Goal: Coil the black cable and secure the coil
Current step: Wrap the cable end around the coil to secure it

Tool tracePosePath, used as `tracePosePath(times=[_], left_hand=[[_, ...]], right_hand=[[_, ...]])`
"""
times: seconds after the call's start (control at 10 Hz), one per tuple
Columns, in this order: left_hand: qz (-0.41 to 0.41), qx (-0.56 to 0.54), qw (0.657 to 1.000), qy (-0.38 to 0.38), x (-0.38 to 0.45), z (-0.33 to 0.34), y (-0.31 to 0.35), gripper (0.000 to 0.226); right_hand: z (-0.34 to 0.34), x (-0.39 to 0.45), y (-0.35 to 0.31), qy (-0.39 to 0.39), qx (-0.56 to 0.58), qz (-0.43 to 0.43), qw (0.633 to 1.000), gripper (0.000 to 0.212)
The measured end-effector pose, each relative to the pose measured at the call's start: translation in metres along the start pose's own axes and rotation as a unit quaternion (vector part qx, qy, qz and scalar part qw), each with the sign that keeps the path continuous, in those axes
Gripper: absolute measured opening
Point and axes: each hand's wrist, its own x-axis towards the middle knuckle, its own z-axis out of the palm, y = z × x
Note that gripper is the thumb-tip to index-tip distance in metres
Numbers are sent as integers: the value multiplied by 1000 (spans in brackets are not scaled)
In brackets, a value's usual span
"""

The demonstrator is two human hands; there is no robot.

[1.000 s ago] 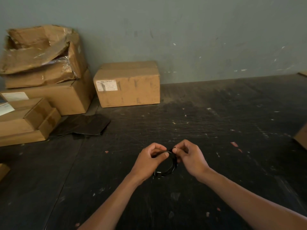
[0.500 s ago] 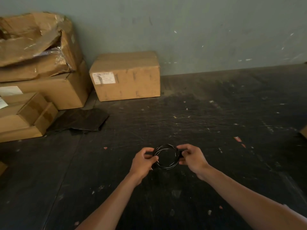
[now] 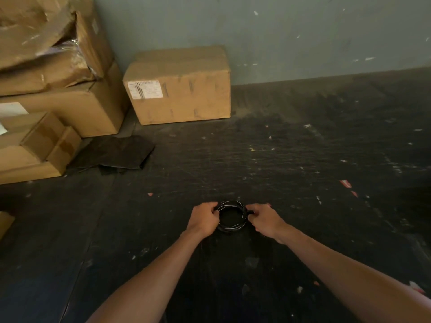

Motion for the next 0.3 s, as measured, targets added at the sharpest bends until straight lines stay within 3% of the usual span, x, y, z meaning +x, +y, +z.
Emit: tracePosePath(times=[0.2,0.3], left_hand=[[-19,29,999,-9,1,0,10,46],[-23,49,998,14,-13,0,14,49]], right_hand=[[-2,-3,0,10,-87,-14,996,49],[3,-18,0,62,-149,-10,987,55]])
